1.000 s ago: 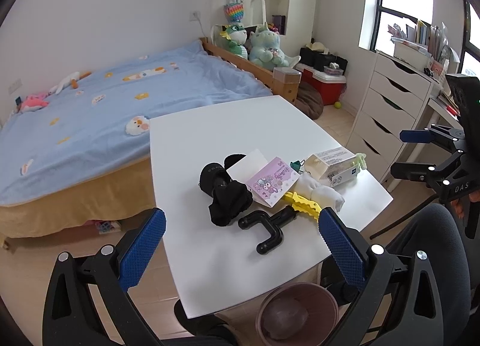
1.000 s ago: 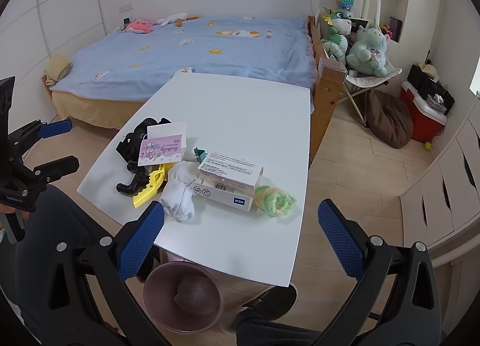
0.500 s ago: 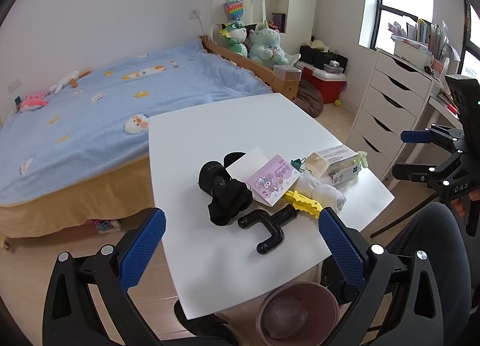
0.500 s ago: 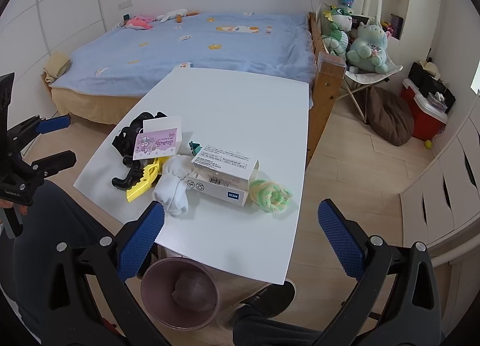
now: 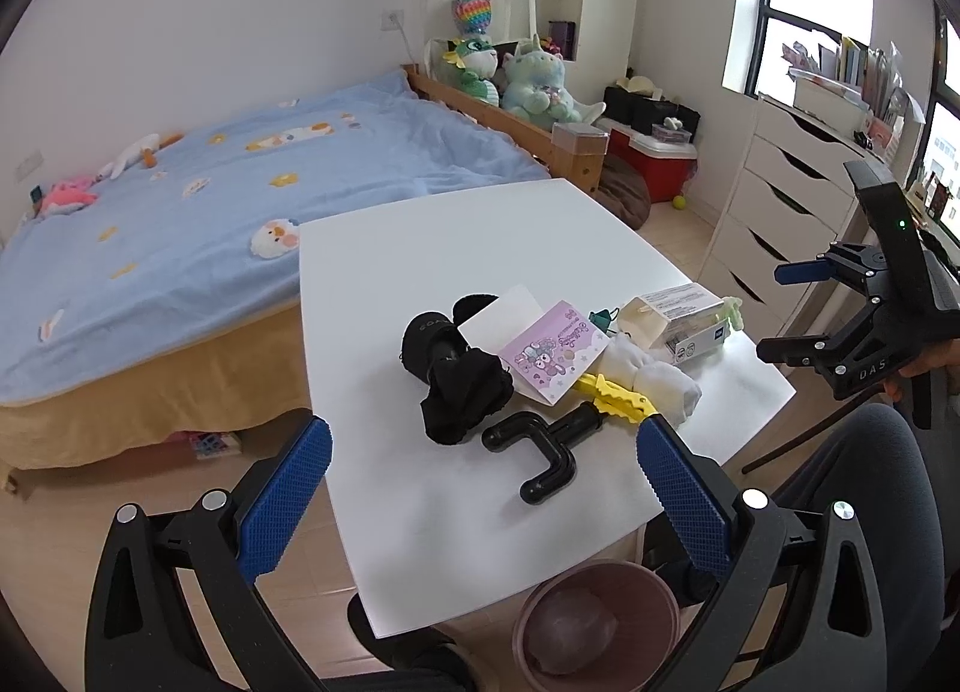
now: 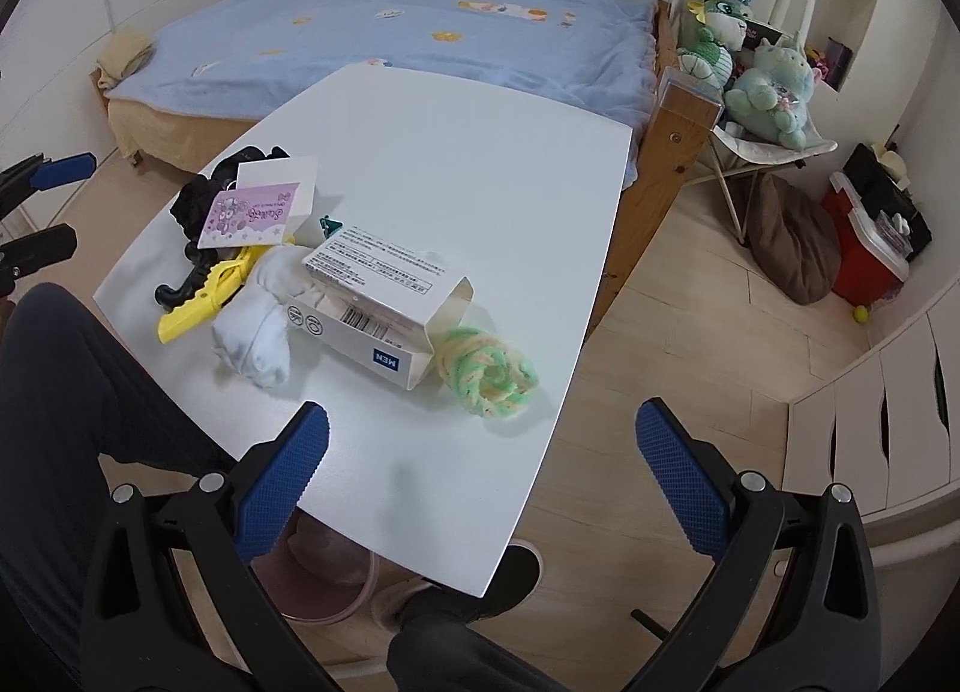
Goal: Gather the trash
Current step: 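Move the right gripper toward the green-yellow yarn ball on the table, then close the right gripper on the yarn ball and lift it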
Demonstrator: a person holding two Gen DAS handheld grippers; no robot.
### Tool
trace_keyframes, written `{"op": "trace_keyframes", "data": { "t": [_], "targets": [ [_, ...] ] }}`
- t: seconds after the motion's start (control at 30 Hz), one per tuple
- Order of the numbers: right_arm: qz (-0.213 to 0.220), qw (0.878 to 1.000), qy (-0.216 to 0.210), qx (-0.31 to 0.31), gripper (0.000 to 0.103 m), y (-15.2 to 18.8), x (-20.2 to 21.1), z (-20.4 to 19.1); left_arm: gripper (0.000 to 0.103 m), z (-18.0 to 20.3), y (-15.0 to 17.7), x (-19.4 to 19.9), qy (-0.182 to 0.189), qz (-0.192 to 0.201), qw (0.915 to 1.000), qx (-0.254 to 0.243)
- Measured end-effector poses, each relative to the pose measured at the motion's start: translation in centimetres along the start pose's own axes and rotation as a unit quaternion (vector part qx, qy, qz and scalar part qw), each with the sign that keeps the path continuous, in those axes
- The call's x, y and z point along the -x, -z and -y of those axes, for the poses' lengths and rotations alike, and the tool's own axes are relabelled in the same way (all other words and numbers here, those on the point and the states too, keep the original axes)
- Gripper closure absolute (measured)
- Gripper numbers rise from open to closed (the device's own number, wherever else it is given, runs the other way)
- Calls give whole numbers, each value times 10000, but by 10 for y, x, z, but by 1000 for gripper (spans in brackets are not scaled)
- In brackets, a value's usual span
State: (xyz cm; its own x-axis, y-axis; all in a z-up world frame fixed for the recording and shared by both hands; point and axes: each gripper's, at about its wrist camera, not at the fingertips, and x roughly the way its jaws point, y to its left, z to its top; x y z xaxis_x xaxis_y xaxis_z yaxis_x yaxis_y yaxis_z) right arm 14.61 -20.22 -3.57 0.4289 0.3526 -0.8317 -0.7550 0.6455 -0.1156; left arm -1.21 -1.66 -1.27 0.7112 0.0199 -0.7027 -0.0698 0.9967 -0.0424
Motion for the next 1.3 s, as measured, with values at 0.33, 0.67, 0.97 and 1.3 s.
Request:
{"op": "trace_keyframes", "data": {
  "t": [0.33, 0.67, 0.97, 1.3],
  "targets": [
    [-385, 9966, -97, 719, 27, -10, -30, 6, 5, -6, 1, -3, -26, -84, 9999, 87],
    [-436, 9948, -170, 902, 67, -11, -39, 5, 5, -11, 2, -5, -73, -164, 9998, 125],
    [-280, 9970, -196, 694, 75, -5, -27, 3, 5, -16, 2, -8, -89, -174, 9996, 186],
    [153, 9992, -336, 171, 75, -3, 11, 2, 5, -22, -2, -10, -101, -180, 9994, 275]
  ]
}}
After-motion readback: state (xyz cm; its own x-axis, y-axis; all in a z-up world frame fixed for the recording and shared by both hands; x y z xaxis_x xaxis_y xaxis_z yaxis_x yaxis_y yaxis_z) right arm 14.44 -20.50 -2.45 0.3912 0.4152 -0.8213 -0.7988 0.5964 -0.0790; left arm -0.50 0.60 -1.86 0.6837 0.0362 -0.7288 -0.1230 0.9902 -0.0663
